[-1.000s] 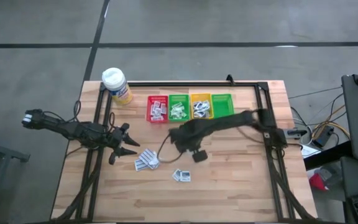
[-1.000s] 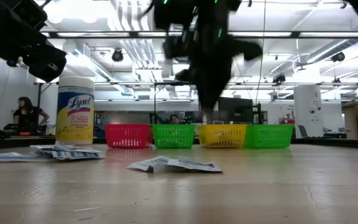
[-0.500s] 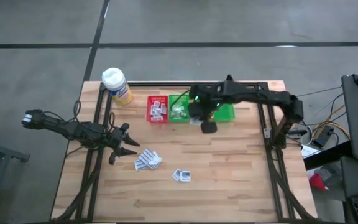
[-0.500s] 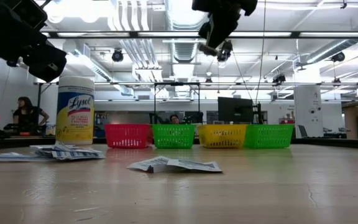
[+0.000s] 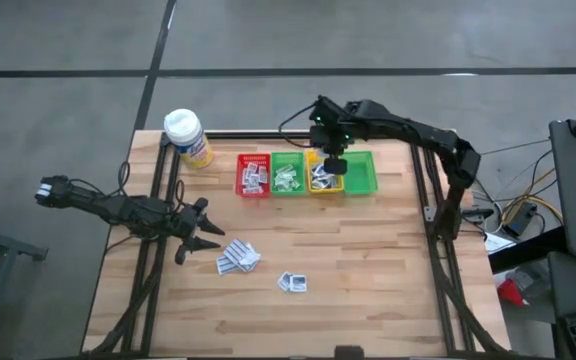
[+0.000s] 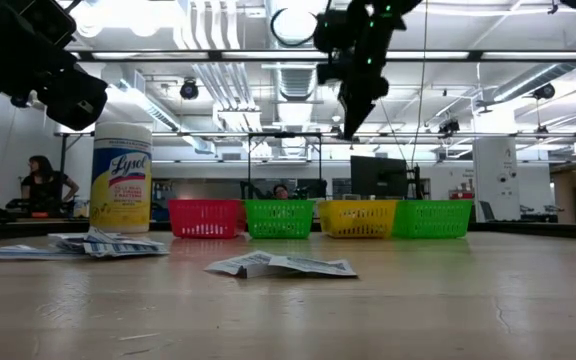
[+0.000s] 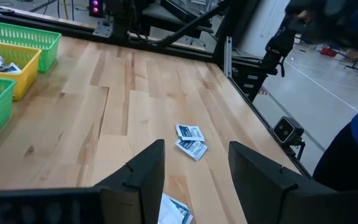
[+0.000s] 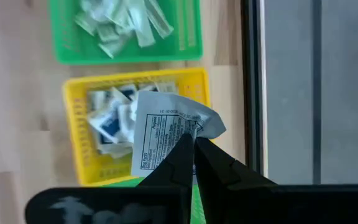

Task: Pick & Place First Aid Supplies
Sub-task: Put the alcohol pad into the yellow bin

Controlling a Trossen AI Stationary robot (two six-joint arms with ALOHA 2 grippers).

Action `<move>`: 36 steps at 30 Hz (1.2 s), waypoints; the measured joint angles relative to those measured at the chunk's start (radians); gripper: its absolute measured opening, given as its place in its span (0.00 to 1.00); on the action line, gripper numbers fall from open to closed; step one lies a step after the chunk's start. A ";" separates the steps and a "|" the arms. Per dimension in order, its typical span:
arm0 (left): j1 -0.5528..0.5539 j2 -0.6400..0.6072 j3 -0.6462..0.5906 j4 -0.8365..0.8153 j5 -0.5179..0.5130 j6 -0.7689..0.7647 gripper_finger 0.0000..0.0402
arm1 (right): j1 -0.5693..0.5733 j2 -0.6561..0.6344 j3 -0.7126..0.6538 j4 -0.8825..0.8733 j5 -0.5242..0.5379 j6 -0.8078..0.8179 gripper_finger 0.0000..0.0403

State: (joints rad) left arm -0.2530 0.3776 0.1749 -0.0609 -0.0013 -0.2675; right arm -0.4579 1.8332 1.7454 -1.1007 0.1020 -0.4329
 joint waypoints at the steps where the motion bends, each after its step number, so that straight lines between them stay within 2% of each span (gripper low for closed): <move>1: 0.000 0.000 0.000 0.001 0.000 0.000 0.43 | -0.011 0.016 0.000 0.004 -0.001 -0.005 0.02; 7: 0.000 0.000 0.000 0.001 0.000 -0.001 0.43 | -0.052 0.132 0.000 0.016 -0.013 -0.022 0.02; 15: 0.000 0.000 0.000 0.001 0.000 -0.002 0.43 | -0.064 0.258 0.000 0.017 -0.095 -0.039 0.02; 31: 0.000 0.000 0.000 0.001 0.000 -0.002 0.43 | -0.068 0.278 0.001 0.035 -0.099 -0.021 0.02; 36: 0.000 0.000 0.000 0.001 0.000 -0.002 0.43 | -0.075 0.278 0.001 0.035 -0.102 -0.020 0.10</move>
State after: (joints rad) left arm -0.2527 0.3775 0.1749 -0.0597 -0.0017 -0.2692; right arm -0.5327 2.1113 1.7462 -1.0657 0.0001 -0.4526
